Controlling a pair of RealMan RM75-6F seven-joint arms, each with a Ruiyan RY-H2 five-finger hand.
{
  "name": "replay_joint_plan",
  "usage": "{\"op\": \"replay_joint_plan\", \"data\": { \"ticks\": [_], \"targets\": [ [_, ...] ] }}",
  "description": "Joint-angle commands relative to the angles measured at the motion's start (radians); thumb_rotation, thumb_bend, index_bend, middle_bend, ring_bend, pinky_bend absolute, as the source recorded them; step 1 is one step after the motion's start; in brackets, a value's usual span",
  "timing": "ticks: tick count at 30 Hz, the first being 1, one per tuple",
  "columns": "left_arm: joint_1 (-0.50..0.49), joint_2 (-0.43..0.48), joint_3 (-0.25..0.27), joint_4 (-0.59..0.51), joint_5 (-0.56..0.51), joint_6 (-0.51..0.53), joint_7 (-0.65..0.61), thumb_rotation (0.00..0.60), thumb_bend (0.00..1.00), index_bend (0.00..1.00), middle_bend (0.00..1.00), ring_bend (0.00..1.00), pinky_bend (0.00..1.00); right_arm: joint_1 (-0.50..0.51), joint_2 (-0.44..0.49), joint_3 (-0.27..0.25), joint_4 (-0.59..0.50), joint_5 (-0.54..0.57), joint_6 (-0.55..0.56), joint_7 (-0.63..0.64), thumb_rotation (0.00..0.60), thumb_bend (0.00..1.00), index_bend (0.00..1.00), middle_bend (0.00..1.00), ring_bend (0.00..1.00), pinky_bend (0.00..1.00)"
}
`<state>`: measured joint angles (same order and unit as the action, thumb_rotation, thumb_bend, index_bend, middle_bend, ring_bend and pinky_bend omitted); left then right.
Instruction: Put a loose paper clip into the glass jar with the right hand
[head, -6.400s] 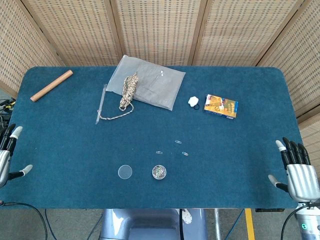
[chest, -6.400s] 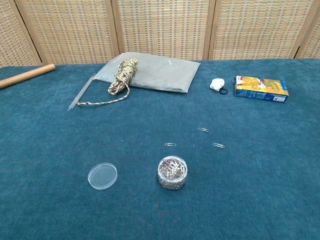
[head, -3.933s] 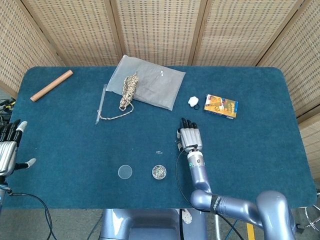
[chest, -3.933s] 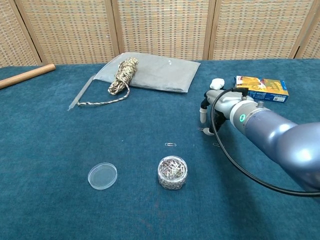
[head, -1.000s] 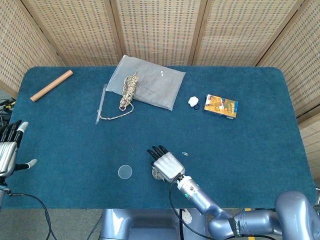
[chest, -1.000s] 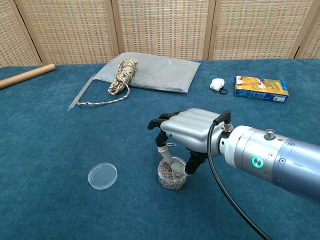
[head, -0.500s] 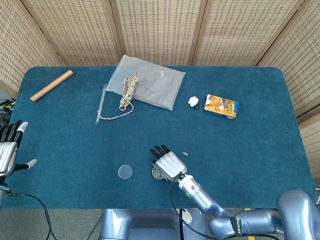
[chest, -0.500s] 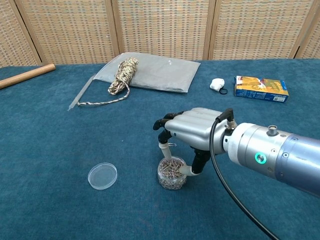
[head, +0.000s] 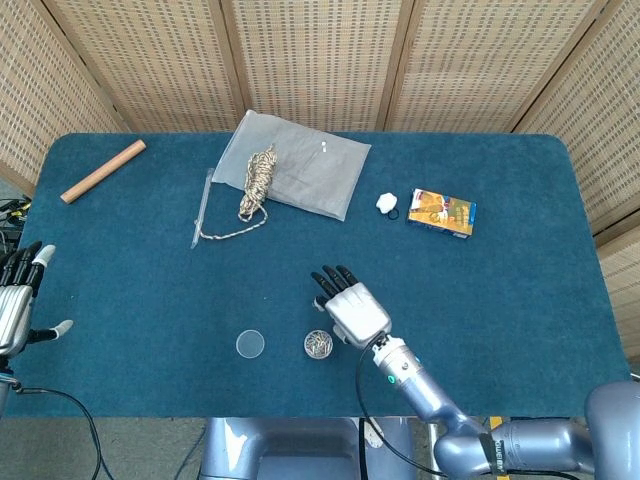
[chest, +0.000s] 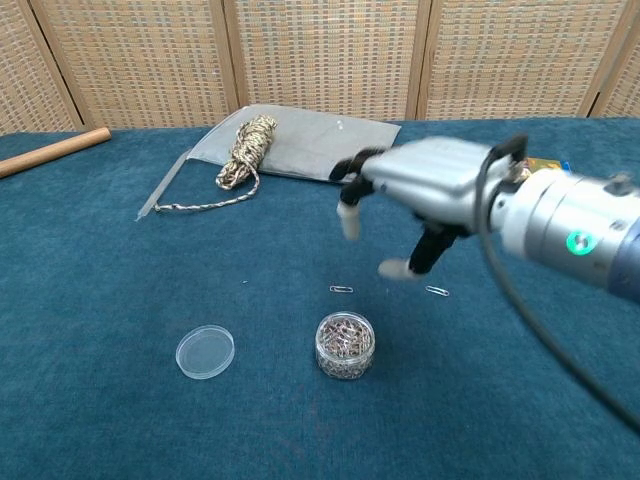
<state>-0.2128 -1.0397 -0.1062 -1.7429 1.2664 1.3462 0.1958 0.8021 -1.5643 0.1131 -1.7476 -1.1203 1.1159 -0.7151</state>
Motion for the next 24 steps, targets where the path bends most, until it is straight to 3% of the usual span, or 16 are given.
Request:
{"op": "replay_joint_plan", "data": {
  "ticks": [1,6,13,18,24],
  "targets": [
    [0.006,-0.001,0.006,0.003,0.011,0.008,-0.006,0.600,0.00,0.00,0.00,0.00,0.00,-0.057,0.100,-0.012,0.009,-0.124,0.075,0.092,0.600,0.25,0.29,0.07,0.00,0.06],
    [0.037,-0.004,0.028,0.009,0.047,0.046,-0.029,0.600,0.00,0.00,0.00,0.00,0.00,-0.196,0.248,-0.075,0.129,-0.282,0.238,0.330,0.600,0.05,0.14,0.00,0.00,0.03],
    [0.088,-0.021,0.061,0.057,0.101,0.107,-0.071,0.600,0.00,0.00,0.00,0.00,0.00,-0.413,0.292,-0.166,0.367,-0.358,0.424,0.677,0.600,0.00,0.00,0.00,0.00,0.00],
    [0.110,-0.032,0.070,0.089,0.124,0.134,-0.097,0.600,0.00,0.00,0.00,0.00,0.00,-0.507,0.302,-0.194,0.422,-0.379,0.493,0.702,0.600,0.00,0.00,0.00,0.00,0.00],
    [0.119,-0.035,0.070,0.101,0.147,0.149,-0.109,0.600,0.00,0.00,0.00,0.00,0.00,-0.554,0.312,-0.189,0.410,-0.404,0.523,0.659,0.600,0.00,0.00,0.00,0.00,0.00]
  ]
}}
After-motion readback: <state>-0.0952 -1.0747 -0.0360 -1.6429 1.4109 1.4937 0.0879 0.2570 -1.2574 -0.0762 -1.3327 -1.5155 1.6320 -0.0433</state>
